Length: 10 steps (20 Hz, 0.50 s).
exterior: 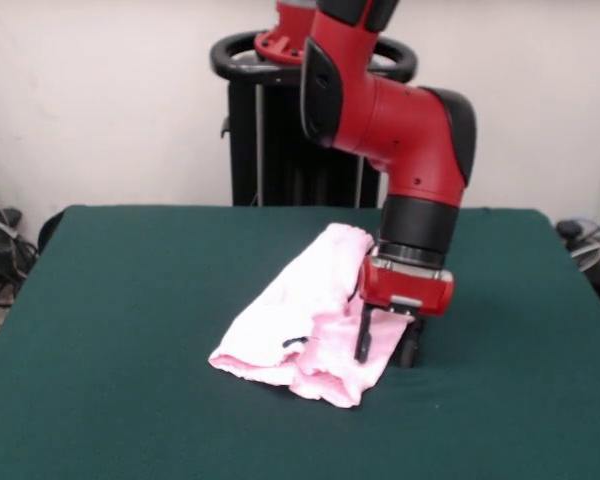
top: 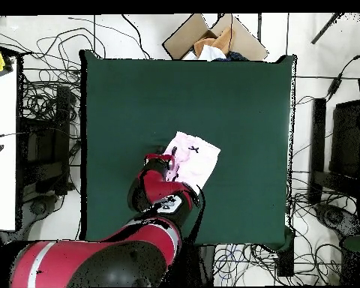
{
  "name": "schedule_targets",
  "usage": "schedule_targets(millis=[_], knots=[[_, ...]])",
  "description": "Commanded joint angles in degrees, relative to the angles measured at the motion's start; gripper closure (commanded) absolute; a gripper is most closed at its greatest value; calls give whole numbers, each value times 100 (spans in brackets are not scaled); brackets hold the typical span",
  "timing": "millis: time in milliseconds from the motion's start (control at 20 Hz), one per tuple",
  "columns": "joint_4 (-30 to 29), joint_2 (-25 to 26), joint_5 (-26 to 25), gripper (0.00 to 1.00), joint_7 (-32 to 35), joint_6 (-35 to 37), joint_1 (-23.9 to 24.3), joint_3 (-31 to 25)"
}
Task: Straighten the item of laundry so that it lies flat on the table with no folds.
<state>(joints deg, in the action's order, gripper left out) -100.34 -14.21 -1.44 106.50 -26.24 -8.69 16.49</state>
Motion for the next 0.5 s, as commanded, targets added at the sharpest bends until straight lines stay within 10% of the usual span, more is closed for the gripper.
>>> schedule_targets(millis=[50,500], knots=[[749,186,440,0,1268,135,49,-1305],[789,44,1025,0,1095,628,-353,-1045]])
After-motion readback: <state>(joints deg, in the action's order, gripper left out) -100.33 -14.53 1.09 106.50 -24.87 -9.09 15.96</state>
